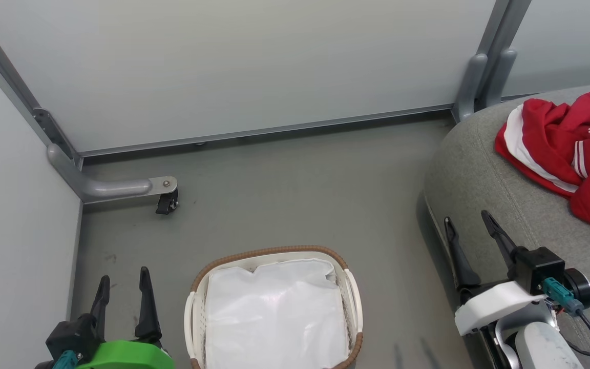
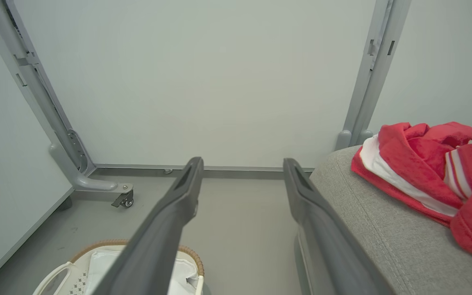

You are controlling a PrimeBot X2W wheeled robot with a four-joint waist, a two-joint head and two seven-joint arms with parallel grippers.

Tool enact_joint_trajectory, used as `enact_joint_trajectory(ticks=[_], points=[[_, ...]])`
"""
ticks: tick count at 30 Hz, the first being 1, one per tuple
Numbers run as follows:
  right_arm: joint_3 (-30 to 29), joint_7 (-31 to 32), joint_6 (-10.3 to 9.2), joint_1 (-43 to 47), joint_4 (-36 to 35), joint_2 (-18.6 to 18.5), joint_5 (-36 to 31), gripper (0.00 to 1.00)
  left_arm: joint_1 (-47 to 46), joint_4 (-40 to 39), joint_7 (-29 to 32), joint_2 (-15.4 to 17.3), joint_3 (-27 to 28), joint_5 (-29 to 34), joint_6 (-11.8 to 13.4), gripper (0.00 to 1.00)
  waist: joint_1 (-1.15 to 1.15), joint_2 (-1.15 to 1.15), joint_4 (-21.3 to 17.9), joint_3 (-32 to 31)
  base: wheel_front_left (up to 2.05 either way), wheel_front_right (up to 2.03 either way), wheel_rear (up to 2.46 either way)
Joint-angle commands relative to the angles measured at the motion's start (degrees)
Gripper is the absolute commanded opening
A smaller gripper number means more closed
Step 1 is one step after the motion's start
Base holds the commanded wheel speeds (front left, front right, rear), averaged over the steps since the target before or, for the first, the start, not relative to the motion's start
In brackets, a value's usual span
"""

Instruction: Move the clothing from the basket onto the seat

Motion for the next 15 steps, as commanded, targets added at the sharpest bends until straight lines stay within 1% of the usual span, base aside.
enact_joint_trajectory(ticks=[1, 15], points=[[-0.2, -0.1, -0.08, 0.8, -0.4, -0.2, 0.6, 1.00, 0.8, 0.0, 0.0, 0.0, -0.1, 0.2, 0.2, 1.00, 0.01, 0.00, 0.0, 0.0, 0.00, 0.00, 0.00], [0.8, -0.1, -0.07, 0.4, 0.2, -0.2, 1.1, 1.00, -0.3, 0.7, 0.0, 0.0, -0.7, 0.5, 0.5, 1.00, 0.01, 0.00, 0.0, 0.2, 0.00, 0.00, 0.00]])
